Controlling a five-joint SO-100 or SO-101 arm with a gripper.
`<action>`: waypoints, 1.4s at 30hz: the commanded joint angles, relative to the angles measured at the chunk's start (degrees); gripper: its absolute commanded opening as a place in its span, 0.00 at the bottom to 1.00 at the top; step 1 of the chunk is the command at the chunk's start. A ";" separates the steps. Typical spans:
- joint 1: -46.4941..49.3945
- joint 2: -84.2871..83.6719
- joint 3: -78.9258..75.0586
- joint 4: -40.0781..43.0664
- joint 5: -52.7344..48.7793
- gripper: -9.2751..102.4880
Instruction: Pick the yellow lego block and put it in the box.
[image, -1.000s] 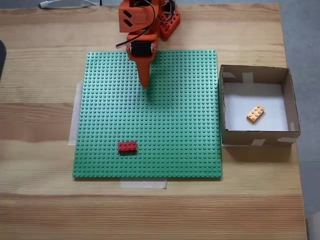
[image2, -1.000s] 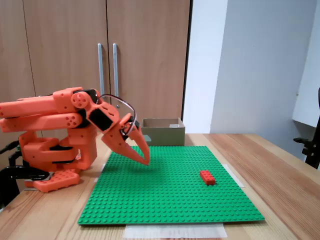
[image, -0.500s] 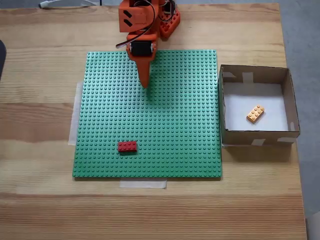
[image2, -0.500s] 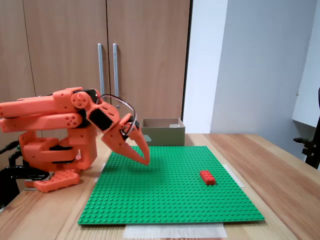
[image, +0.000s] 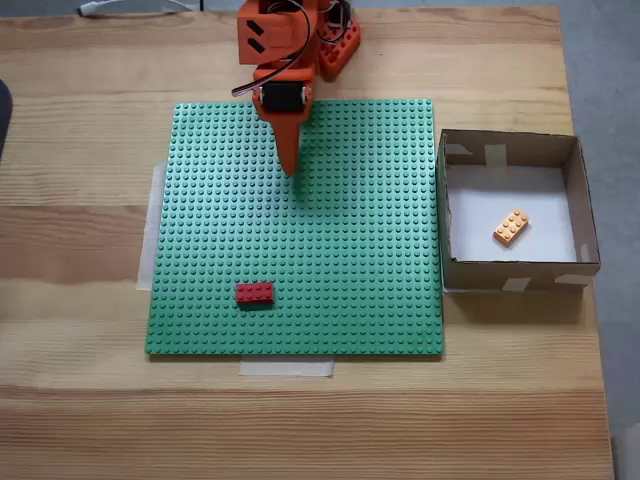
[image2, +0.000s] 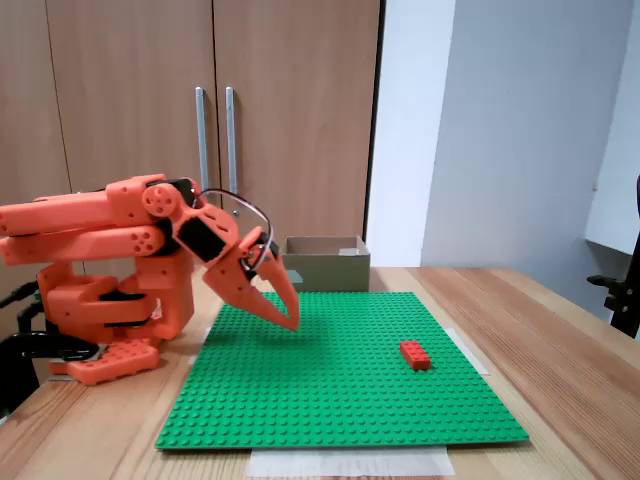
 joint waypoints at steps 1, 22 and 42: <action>-0.09 0.62 0.35 -0.26 0.00 0.07; -0.09 0.62 0.35 -0.26 0.00 0.07; -0.09 0.62 0.35 -0.26 0.00 0.07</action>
